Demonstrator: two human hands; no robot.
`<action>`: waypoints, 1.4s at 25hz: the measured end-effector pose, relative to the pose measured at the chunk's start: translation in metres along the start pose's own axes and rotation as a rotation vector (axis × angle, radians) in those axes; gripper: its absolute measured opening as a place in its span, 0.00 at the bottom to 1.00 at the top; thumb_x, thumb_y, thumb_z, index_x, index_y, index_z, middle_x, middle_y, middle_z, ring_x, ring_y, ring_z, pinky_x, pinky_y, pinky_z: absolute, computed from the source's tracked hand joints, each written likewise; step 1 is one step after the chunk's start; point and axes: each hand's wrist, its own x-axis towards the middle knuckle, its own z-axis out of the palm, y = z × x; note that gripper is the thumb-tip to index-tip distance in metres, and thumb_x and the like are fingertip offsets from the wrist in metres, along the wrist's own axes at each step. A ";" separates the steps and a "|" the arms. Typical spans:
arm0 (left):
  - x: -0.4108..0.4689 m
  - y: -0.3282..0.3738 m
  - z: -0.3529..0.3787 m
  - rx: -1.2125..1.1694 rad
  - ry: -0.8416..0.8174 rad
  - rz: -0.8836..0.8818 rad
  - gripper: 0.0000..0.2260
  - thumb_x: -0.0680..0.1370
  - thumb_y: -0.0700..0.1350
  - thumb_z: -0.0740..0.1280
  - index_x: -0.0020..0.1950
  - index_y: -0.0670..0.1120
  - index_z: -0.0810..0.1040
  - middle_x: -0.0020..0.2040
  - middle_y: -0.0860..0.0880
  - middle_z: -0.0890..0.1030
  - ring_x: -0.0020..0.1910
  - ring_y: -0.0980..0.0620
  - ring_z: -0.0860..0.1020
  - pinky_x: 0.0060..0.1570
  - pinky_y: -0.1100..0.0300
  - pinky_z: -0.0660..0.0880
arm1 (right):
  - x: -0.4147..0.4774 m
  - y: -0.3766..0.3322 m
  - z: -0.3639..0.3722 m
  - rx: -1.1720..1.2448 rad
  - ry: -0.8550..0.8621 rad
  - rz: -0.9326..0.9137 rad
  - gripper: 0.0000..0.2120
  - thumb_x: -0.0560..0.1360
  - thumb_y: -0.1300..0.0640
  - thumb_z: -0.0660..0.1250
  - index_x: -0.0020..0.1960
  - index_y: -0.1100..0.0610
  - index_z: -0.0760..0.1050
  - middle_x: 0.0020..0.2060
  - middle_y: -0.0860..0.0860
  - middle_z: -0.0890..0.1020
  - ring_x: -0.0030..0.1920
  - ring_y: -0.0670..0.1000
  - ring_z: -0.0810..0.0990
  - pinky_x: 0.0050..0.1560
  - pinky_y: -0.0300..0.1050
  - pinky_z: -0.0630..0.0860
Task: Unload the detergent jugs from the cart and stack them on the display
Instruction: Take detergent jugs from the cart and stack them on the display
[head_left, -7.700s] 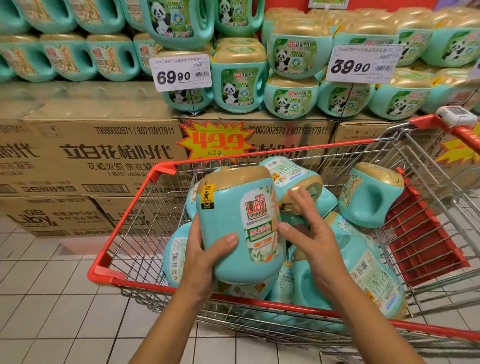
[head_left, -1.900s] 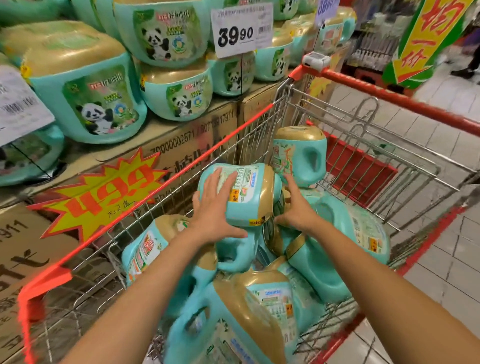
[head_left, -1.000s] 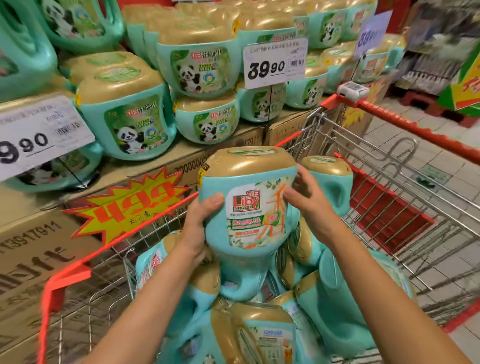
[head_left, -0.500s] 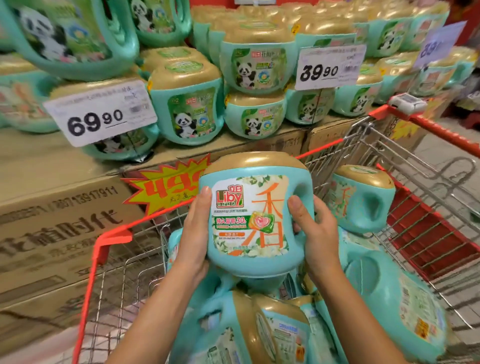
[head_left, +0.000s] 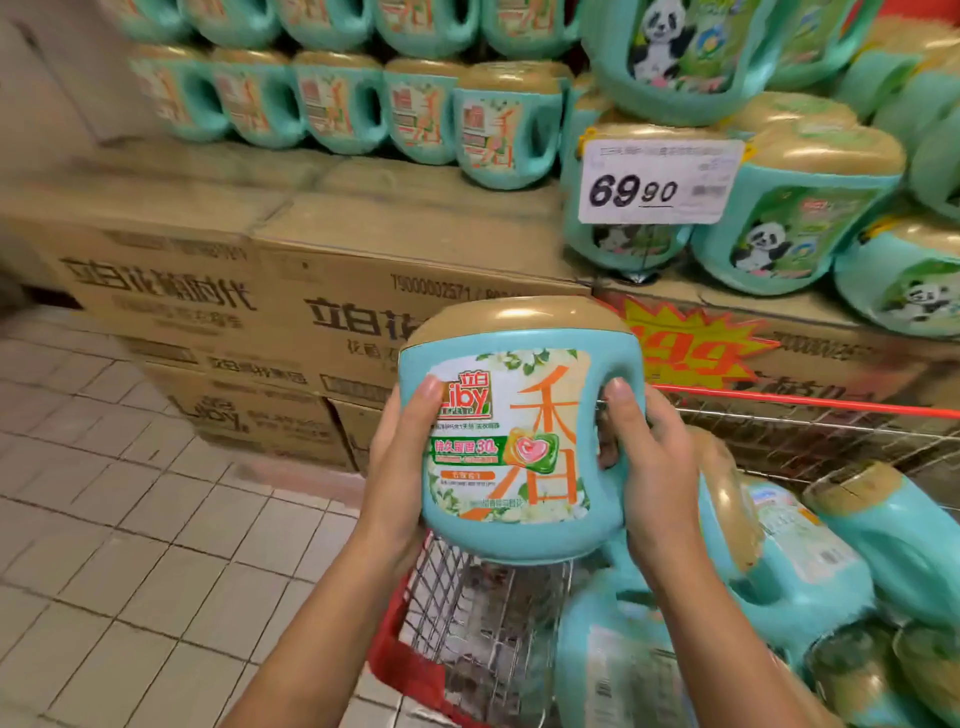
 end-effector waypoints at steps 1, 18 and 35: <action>0.000 0.010 -0.021 0.002 0.018 0.010 0.29 0.72 0.58 0.67 0.68 0.44 0.74 0.60 0.40 0.81 0.58 0.39 0.81 0.56 0.41 0.78 | -0.003 0.002 0.023 0.001 -0.017 0.003 0.09 0.74 0.45 0.65 0.44 0.50 0.77 0.35 0.43 0.78 0.37 0.45 0.74 0.40 0.41 0.70; 0.076 0.124 -0.259 0.094 -0.019 -0.016 0.27 0.71 0.64 0.68 0.65 0.50 0.76 0.56 0.46 0.84 0.55 0.47 0.83 0.47 0.54 0.82 | -0.027 0.046 0.291 0.076 0.008 0.069 0.12 0.81 0.54 0.61 0.39 0.51 0.75 0.30 0.52 0.71 0.27 0.48 0.67 0.26 0.38 0.66; 0.419 0.221 -0.178 0.473 -0.417 0.206 0.42 0.53 0.53 0.82 0.62 0.53 0.68 0.52 0.55 0.84 0.52 0.56 0.83 0.47 0.62 0.80 | 0.298 0.006 0.332 -0.293 -0.214 -0.097 0.45 0.57 0.44 0.81 0.69 0.54 0.67 0.63 0.49 0.78 0.63 0.49 0.77 0.65 0.53 0.73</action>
